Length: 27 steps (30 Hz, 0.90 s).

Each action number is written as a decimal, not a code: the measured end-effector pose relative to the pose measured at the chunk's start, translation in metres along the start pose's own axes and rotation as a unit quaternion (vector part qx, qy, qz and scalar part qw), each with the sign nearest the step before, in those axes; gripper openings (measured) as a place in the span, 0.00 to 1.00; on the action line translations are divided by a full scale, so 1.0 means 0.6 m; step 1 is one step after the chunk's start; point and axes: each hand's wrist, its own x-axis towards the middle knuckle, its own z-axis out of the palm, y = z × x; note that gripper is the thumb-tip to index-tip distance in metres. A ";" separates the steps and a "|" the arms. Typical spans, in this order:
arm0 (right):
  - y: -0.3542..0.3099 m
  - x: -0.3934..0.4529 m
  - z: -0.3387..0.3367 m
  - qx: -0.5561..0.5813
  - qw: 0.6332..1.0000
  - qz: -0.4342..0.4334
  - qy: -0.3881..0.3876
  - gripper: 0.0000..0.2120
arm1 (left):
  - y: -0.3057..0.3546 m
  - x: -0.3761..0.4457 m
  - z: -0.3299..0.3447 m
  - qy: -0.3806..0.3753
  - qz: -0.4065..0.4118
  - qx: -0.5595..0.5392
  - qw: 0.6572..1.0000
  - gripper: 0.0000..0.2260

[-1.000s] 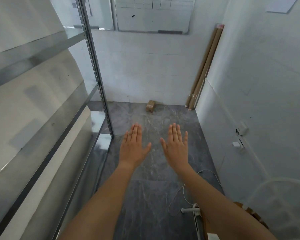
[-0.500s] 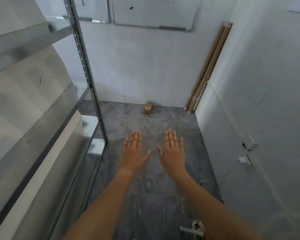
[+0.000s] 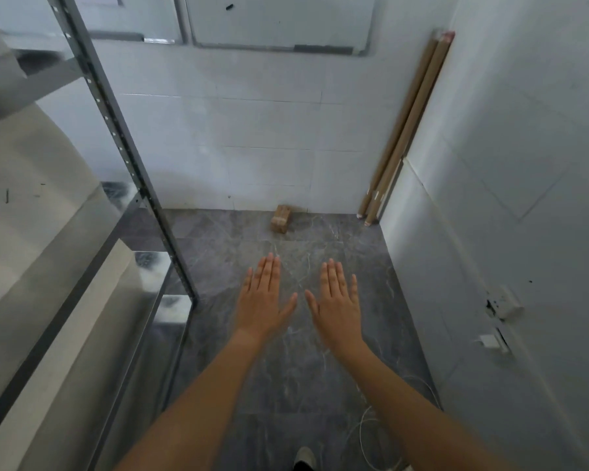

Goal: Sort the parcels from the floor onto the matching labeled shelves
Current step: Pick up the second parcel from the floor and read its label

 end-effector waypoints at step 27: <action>0.065 0.518 0.203 0.027 0.997 0.002 -0.071 0.42 | -0.113 0.537 0.072 -0.036 -0.014 0.015 0.999 0.48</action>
